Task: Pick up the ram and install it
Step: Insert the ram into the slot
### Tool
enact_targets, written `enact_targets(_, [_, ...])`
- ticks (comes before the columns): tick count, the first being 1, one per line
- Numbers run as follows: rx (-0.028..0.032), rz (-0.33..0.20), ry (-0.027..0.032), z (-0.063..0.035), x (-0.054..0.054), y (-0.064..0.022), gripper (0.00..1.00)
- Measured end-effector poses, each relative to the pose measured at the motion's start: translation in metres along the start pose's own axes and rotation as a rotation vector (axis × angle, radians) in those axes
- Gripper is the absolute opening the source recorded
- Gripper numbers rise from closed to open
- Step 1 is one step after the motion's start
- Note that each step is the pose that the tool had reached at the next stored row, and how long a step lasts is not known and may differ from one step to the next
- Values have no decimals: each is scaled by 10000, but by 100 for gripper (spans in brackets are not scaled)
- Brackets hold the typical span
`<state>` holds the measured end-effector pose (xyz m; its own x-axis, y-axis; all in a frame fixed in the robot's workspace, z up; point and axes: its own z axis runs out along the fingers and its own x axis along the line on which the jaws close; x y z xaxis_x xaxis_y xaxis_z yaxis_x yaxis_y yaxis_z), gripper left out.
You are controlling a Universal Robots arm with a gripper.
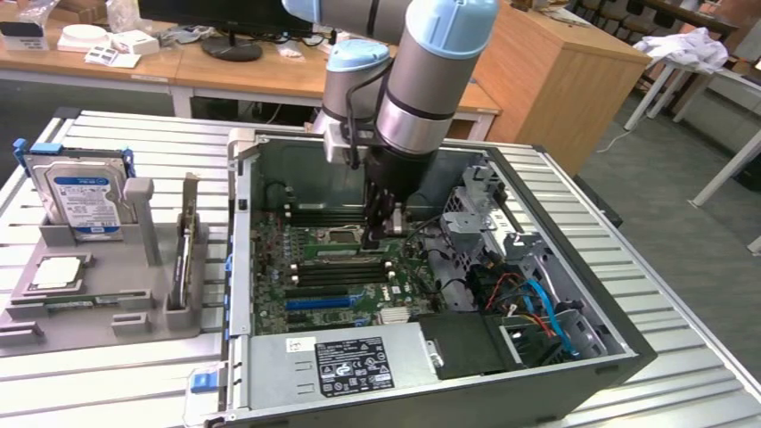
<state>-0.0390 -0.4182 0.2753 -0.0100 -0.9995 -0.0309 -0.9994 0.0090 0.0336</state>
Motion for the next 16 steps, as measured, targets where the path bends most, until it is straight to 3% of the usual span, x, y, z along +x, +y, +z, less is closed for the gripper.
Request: enact_targets(16, [0, 0, -1, 51, 2, 1, 11])
